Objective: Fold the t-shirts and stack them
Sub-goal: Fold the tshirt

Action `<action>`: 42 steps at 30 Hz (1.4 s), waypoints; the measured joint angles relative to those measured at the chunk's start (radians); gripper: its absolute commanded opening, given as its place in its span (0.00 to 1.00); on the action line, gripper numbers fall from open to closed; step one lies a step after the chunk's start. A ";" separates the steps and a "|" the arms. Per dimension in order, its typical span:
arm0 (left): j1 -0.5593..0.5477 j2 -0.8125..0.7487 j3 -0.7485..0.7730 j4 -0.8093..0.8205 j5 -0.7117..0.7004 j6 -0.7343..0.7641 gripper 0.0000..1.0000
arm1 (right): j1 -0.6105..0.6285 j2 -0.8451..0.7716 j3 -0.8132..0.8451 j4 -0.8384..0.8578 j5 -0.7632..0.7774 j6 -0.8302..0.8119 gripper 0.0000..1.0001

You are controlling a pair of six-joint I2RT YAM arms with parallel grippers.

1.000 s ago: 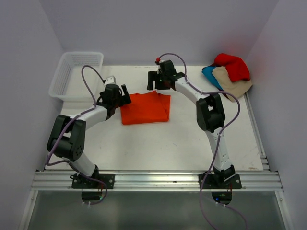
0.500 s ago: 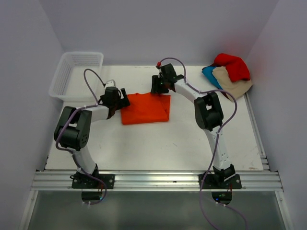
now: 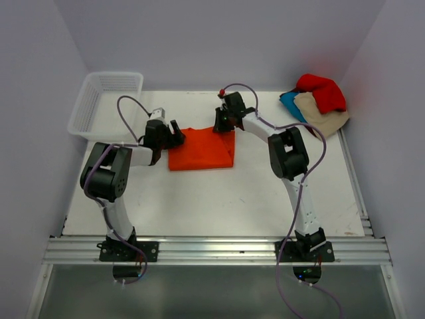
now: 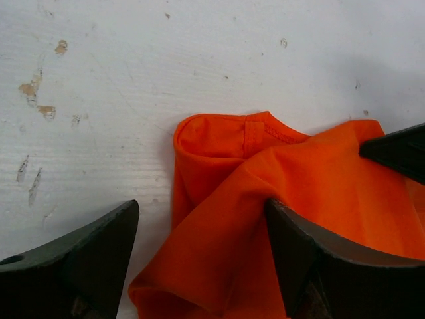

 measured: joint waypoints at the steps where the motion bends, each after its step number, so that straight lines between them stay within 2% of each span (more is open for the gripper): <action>1: 0.001 0.001 0.000 0.001 0.012 -0.001 0.75 | -0.001 0.000 -0.005 0.007 -0.002 0.002 0.07; 3: 0.001 0.002 0.000 -0.001 0.037 -0.001 0.66 | -0.003 0.000 -0.012 0.019 -0.009 0.006 0.00; 7: 0.001 0.005 -0.001 -0.009 0.076 -0.003 0.45 | -0.005 -0.010 -0.042 0.058 -0.022 0.008 0.00; 8: 0.001 0.006 -0.001 -0.009 0.085 -0.004 0.37 | -0.005 -0.014 -0.051 0.067 -0.023 0.008 0.00; 12: 0.001 0.007 -0.003 -0.008 0.114 -0.004 0.26 | -0.005 -0.045 -0.116 0.121 -0.023 0.008 0.00; 16: 0.001 -0.006 -0.029 -0.010 0.135 -0.004 0.25 | -0.005 -0.112 -0.220 0.146 -0.024 0.007 0.00; 20: 0.001 -0.095 -0.060 -0.030 0.146 -0.004 0.28 | -0.004 -0.179 -0.307 0.155 -0.024 0.007 0.00; 26: 0.001 -0.227 -0.060 -0.032 0.164 -0.004 0.30 | -0.004 -0.259 -0.332 0.156 -0.024 0.007 0.00; 35: 0.001 -0.235 -0.060 -0.039 0.182 -0.004 0.30 | -0.004 -0.361 -0.391 0.167 -0.020 0.006 0.00; 42: 0.001 -0.232 -0.060 -0.038 0.194 -0.005 0.30 | -0.004 -0.374 -0.398 0.153 -0.002 0.003 0.00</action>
